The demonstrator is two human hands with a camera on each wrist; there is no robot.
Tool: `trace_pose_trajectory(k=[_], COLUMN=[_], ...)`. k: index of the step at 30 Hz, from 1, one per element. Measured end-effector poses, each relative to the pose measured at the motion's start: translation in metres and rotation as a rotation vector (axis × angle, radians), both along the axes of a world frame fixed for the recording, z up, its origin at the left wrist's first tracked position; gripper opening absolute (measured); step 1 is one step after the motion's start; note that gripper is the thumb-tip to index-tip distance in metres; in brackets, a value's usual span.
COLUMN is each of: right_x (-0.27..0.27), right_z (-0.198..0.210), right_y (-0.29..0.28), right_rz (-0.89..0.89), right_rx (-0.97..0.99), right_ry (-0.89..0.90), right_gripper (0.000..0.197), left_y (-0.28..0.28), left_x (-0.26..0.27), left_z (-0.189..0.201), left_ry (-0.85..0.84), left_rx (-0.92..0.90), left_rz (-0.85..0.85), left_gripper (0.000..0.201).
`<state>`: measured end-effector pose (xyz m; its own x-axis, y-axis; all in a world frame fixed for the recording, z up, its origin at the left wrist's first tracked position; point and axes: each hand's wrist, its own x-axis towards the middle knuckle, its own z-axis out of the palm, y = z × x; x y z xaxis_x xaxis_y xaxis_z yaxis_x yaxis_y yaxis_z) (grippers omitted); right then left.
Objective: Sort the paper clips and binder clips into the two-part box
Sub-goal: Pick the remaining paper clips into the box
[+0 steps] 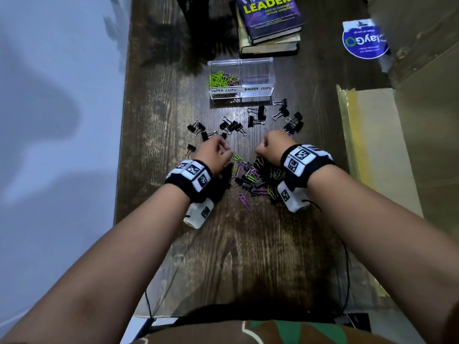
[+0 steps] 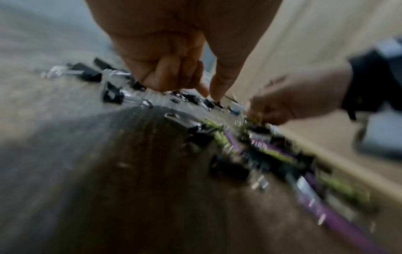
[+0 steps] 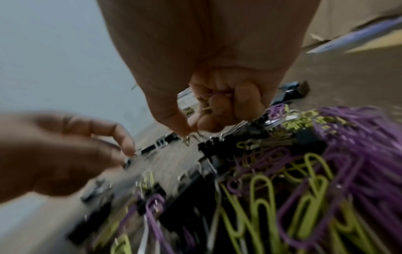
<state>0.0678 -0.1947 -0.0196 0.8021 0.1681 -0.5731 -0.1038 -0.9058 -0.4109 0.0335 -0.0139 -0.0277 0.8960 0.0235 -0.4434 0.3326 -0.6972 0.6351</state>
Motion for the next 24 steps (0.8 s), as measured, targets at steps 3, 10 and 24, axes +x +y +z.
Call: trace_pose_trajectory(k=[3,10,24], right_x=[0.004,0.002,-0.004], right_z=[0.002,0.005,0.016], right_y=[-0.017,-0.037,-0.012], right_rz=[-0.190,-0.482,-0.324], right_rx=[0.185,0.536,0.371], right_ry=[0.013,0.148,0.182], right_gripper=[0.020,0.022,0.023], left_y=[-0.003,-0.011,-0.003], left_x=[0.002,0.004,0.008], left_z=[-0.006,-0.007,-0.006], left_ry=[-0.084,-0.147,-0.018], left_rx=[0.257,0.315,0.156], left_rz=[-0.335,-0.485,-0.205], left_gripper=[0.019,0.017,0.009])
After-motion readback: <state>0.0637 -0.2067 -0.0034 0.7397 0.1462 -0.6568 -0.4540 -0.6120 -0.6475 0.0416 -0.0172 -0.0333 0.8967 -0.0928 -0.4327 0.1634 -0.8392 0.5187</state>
